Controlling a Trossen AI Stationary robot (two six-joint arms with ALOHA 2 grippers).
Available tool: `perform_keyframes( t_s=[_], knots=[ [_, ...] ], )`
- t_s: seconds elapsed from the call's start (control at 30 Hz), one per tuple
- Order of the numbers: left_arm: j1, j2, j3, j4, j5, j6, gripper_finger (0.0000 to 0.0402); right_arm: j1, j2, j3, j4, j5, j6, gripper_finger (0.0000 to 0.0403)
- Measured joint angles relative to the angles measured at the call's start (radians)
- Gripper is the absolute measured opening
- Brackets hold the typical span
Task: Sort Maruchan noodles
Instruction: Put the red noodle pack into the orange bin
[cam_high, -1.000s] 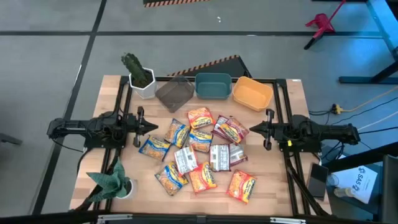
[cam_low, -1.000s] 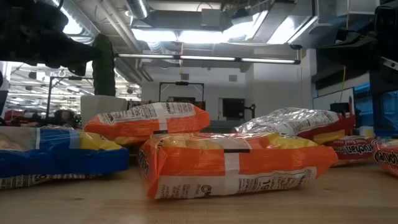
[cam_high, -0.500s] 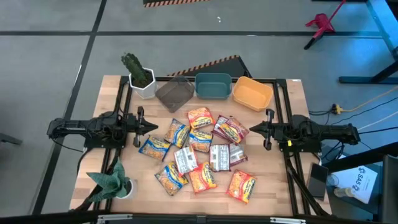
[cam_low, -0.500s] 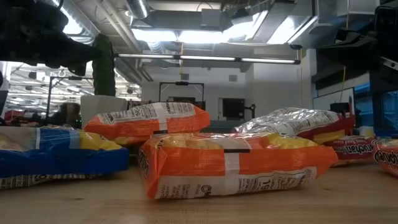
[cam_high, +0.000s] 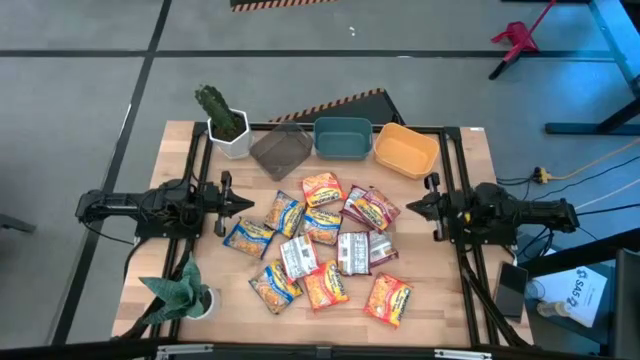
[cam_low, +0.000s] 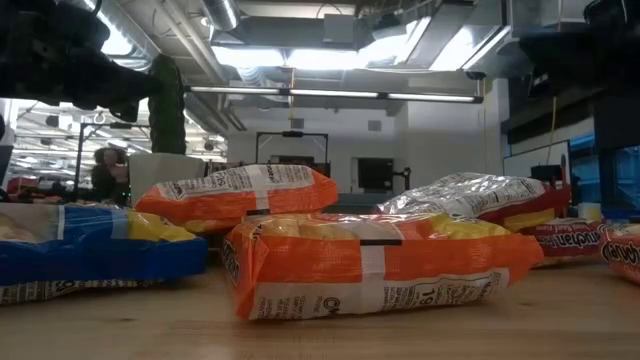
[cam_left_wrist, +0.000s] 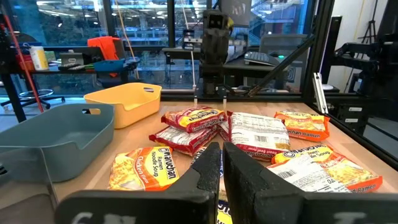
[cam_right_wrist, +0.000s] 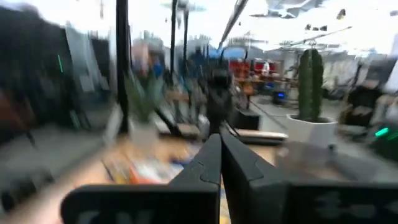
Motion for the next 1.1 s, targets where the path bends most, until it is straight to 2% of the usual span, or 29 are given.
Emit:
perform_keyframes(
  t_s=[0.1,0.23,0.3,0.43,0.57,0.63,0.83,0.93,1.03,1.1],
  knots=[
    [0.0,0.0,0.0,0.0,-0.012,0.016,0.0011,0.0,0.0,0.0,0.121,0.111,0.167,0.0],
    [0.0,0.0,0.0,0.029,-0.071,0.036,0.0011,0.0,0.0,0.0,0.268,0.404,0.249,0.0],
    [0.0,0.0,0.0,0.1,-0.066,-0.047,0.0011,0.0,0.0,0.0,0.344,0.508,0.249,0.0],
    [-0.001,0.0,0.0,0.289,-0.059,-0.26,0.0011,0.0,-0.001,0.0,0.41,0.612,0.189,0.0],
    [-0.001,0.0,0.0,0.463,-0.07,-0.481,0.0011,0.0,0.0,0.023,0.42,0.604,0.141,0.0],
    [-0.001,0.0,0.0,0.532,-0.069,-0.544,0.0011,0.0,0.0,0.052,0.413,0.592,0.093,0.0],
    [-0.002,0.0,0.0,0.729,-0.053,-0.578,0.0011,0.0,0.04,0.186,0.418,0.603,-0.068,0.0],
    [-0.002,0.0,0.0,0.832,-0.063,-0.58,0.0011,0.0,0.086,0.258,0.408,0.539,-0.183,0.0],
    [-0.002,0.0,0.0,0.895,-0.081,-0.584,0.0011,0.0,0.15,0.366,0.284,0.511,-0.287,0.0004],
    [-0.002,-0.001,0.004,0.926,-0.138,-0.58,0.0011,0.0,0.207,0.464,0.057,0.512,-0.289,0.0015]
  ],
)
